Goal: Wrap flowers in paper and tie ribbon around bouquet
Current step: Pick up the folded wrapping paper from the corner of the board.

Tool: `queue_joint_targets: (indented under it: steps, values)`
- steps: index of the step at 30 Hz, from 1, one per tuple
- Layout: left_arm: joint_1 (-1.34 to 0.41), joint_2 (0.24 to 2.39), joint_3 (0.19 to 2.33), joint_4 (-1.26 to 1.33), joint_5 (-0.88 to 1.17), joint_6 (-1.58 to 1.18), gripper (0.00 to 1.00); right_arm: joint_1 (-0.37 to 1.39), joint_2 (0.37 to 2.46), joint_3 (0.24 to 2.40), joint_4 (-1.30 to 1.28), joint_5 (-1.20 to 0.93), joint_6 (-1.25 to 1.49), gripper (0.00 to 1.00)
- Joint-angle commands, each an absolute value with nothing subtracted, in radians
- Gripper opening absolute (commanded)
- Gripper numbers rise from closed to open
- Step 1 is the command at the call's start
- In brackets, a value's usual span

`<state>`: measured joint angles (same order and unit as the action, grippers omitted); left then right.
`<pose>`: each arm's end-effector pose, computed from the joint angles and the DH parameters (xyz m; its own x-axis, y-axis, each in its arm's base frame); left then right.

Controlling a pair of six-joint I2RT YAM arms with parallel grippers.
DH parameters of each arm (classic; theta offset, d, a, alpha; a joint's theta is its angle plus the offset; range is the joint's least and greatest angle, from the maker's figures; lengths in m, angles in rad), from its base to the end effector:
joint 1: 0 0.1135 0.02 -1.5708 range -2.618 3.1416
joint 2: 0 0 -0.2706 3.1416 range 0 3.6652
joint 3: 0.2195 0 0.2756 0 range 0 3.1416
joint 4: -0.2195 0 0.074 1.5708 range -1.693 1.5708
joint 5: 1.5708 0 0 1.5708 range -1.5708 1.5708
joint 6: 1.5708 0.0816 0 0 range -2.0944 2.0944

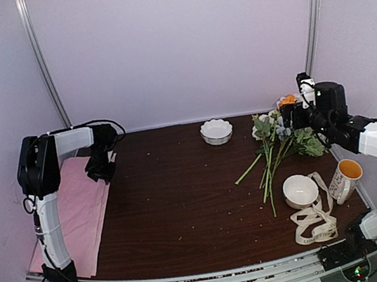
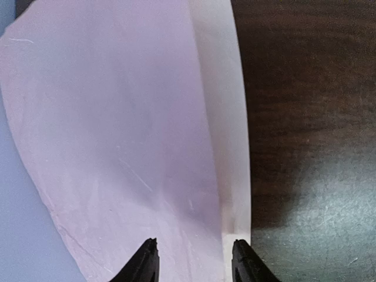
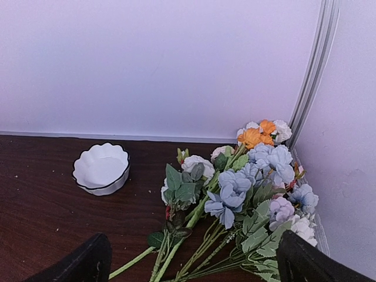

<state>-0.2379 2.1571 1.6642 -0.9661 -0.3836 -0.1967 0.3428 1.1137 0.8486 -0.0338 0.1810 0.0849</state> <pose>0.4463 -0.0768 0.1158 -0.9819 0.0516 -0.1821 -0.0142 0.9393 0.3429 0.3094 0.0948 0.2983 -0.2906 -0.0151 -0.9567 -0.1445 0.9891 0.0282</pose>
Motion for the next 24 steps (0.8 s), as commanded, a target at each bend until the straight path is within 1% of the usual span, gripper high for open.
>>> queue_joint_targets:
  steps: [1,4,6,8,10,13,16,18,20,22,24]
  values:
    - [-0.234,2.182,1.676,-1.043,-0.296,-0.208,0.46,0.350,1.079,0.859,-0.021,0.209,0.063,1.00]
    - [-0.234,2.176,1.663,-1.046,-0.293,-0.208,0.48,0.350,1.071,0.853,-0.020,0.206,0.062,1.00]
    - [-0.233,2.182,1.671,-1.067,-0.332,-0.212,0.50,0.350,1.069,0.851,-0.024,0.206,0.060,1.00]
    - [-0.233,2.210,1.718,-1.130,-0.401,-0.218,0.48,0.350,1.063,0.851,-0.027,0.204,0.060,1.00]
    - [-0.233,2.255,1.788,-1.205,-0.428,-0.217,0.46,0.349,1.048,0.846,-0.023,0.193,0.059,1.00]
    - [-0.238,2.291,1.837,-1.258,-0.431,-0.219,0.46,0.350,1.013,0.833,-0.010,0.192,0.051,1.00]
    - [-0.239,2.292,1.831,-1.271,-0.418,-0.233,0.46,0.349,0.967,0.814,0.007,0.202,0.037,1.00]
    - [-0.241,2.294,1.813,-1.270,-0.355,-0.233,0.47,0.348,0.942,0.800,0.025,0.207,0.029,1.00]
    - [-0.261,2.298,1.812,-1.271,-0.370,-0.247,0.46,0.348,0.919,0.787,0.041,0.209,0.026,1.00]
    - [-0.271,2.319,1.838,-1.290,-0.396,-0.255,0.42,0.348,0.896,0.777,0.056,0.206,0.022,1.00]
    - [-0.273,2.353,1.887,-1.348,-0.426,-0.273,0.33,0.348,0.876,0.768,0.067,0.200,0.019,1.00]
